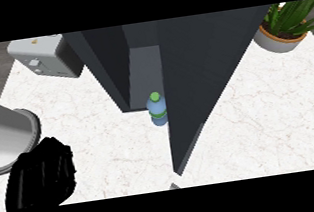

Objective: Pick up the bottled water, place it into the cabinet and close the cabinet

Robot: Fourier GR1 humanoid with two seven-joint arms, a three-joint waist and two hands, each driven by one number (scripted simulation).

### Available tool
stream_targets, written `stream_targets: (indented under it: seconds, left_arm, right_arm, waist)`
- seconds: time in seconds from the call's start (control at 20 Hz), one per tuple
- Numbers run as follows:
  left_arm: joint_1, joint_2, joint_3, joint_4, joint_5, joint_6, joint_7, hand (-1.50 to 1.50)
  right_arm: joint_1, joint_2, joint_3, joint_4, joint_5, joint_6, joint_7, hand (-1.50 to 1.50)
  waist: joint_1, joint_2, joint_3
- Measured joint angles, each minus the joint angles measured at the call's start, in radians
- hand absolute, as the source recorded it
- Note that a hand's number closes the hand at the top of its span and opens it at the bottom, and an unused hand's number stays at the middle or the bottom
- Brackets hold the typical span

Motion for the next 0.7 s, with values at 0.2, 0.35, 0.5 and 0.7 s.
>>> stream_targets:
  seconds: [0.2,0.35,0.5,0.7]
  left_arm:
    - [0.034,0.022,0.031,-0.008,0.020,-0.041,-0.011,1.50]
    - [0.060,0.033,0.042,-0.006,0.019,-0.067,-0.031,1.50]
    - [0.083,0.053,0.068,-0.003,0.038,-0.104,-0.040,1.50]
    - [0.127,0.074,0.085,-0.014,0.044,-0.146,-0.057,1.50]
  right_arm:
    - [-0.073,-0.023,0.010,0.012,0.022,-0.052,0.001,1.50]
    - [-0.119,-0.031,0.002,0.026,0.016,-0.096,0.013,1.50]
    - [-0.160,-0.018,-0.036,0.055,-0.001,-0.137,0.025,1.50]
    - [-0.282,0.098,-0.140,0.235,-0.042,-0.180,0.021,1.50]
  waist:
    - [0.009,0.002,-0.001]
    - [0.016,0.004,-0.001]
    - [0.023,0.007,-0.002]
    - [0.031,0.010,0.000]
